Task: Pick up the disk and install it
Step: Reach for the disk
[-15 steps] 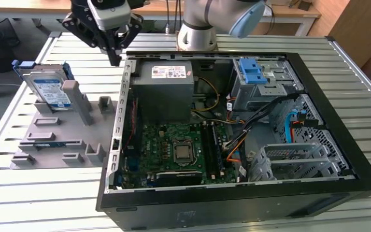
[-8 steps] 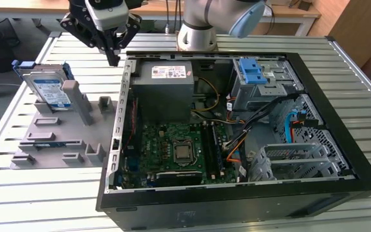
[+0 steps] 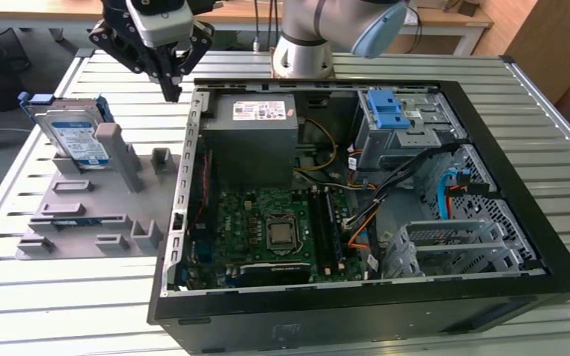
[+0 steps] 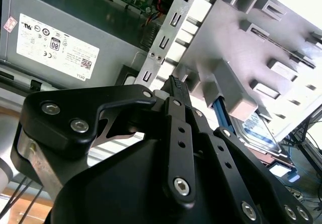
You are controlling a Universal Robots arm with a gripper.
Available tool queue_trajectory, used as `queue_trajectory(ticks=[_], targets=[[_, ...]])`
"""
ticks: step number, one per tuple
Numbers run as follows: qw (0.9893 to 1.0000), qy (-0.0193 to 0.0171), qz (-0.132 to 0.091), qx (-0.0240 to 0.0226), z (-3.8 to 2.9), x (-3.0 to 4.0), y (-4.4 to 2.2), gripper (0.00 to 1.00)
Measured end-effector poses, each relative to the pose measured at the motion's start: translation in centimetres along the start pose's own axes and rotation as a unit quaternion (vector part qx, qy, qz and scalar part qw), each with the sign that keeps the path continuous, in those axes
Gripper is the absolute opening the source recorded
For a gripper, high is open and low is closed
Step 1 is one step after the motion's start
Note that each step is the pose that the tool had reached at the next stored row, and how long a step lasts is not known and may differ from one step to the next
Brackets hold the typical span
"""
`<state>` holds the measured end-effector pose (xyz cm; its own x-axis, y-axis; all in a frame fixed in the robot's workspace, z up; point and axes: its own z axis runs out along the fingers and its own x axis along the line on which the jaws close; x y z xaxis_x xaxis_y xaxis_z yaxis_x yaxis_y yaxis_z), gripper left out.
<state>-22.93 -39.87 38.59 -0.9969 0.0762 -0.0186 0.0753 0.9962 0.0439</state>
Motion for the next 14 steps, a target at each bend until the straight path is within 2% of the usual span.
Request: queue_trajectory(ticks=[14], targets=[[1.0000, 0.0002, 0.000, 0.0000, 0.05, 0.61, -0.05, 0.11]])
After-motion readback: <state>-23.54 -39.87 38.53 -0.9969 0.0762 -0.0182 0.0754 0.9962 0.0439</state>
